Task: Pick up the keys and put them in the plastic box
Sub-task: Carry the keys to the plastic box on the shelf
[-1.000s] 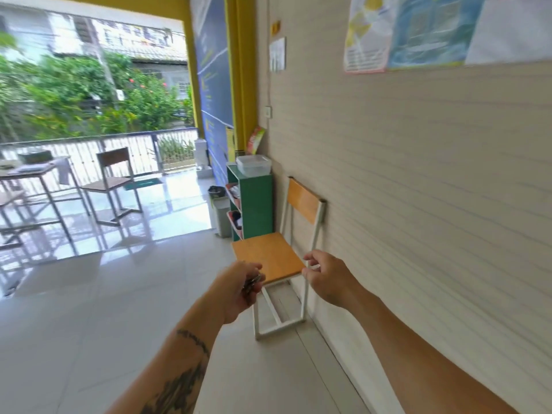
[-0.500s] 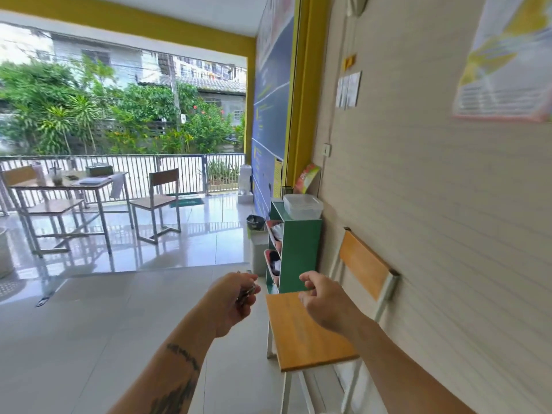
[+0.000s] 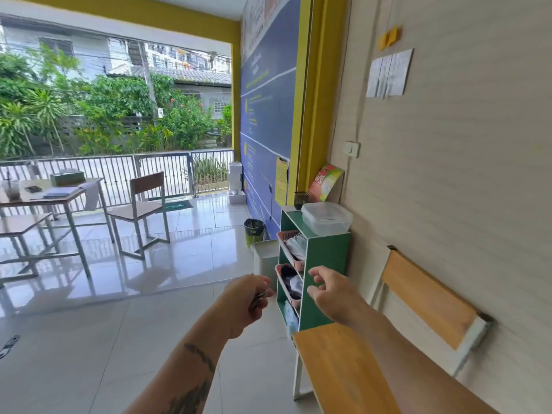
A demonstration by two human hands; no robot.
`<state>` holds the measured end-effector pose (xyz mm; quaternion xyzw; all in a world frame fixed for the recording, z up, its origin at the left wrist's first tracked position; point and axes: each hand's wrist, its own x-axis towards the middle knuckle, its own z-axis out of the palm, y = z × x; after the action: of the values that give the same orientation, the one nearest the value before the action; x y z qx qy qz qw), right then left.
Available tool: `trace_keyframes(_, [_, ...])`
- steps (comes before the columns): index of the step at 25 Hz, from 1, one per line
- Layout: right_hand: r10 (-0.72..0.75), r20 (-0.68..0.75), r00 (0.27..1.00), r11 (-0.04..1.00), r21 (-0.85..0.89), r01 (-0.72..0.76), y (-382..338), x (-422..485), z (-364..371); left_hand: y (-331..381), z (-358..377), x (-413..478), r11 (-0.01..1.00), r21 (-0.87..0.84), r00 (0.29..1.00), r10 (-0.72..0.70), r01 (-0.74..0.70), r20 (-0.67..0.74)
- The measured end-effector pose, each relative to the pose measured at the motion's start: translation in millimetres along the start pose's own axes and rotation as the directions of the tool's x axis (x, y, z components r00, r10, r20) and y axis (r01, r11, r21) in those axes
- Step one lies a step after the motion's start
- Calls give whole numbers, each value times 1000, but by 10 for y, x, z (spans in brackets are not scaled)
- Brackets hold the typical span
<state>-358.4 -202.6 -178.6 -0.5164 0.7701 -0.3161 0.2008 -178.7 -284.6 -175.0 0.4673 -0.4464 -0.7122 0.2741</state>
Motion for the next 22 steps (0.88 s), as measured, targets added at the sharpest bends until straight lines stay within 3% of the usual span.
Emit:
trace_keyframes(7, [16, -3, 1000, 998, 63, -16, -65, 1854, 104, 789, -172, 1621, 997, 83, 997, 14, -8, -70])
trace_keyframes(12, [14, 2, 1000, 1000, 15, -14, -178, 3129, 116, 1406, -255, 2754, 999, 7, 997, 37, -36, -63])
trace_keyframes(22, [174, -114, 978, 984, -4, -175, -145, 5197, 510, 2333, -532, 5073, 991, 84, 979, 92, -109, 180])
